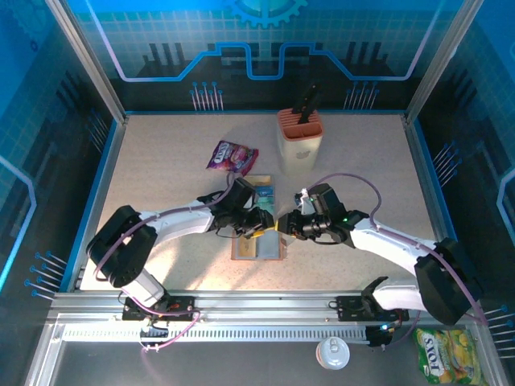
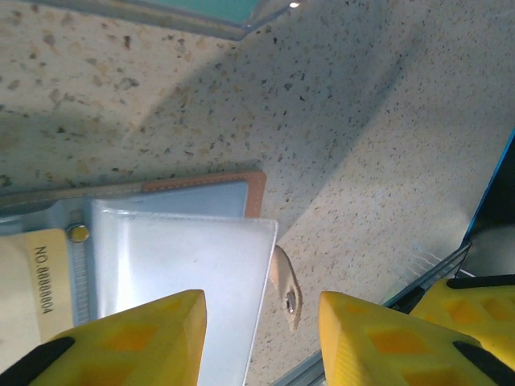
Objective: Take the credit cards out of the card holder
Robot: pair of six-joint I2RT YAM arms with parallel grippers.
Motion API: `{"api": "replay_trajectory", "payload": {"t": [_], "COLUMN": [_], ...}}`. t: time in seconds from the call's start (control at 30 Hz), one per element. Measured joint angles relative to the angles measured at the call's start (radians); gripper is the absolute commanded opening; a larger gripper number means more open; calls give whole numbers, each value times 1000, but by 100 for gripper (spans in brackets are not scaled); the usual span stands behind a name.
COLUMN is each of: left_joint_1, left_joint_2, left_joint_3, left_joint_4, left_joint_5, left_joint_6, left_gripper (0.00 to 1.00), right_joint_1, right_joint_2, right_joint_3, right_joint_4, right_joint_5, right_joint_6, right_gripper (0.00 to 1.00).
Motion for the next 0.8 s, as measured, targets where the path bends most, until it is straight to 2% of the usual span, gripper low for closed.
{"api": "replay_trajectory", "payload": {"t": [0.43,0.8], "left_joint_1": [90,135], "left_joint_2": [-145,-266], "left_joint_3": [-114,-253], "left_joint_4": [-1,-29], "left_joint_5": [-4,-32], "left_joint_6": [23,26], "left_gripper": [42,35], "right_joint_1": [95,159], "right_joint_2": [173,338], "right_joint_3": [112,190], "right_joint_4": [21,60], "right_joint_5": [0,-19], "right_joint_6": [4,12], "right_gripper": [31,30]}}
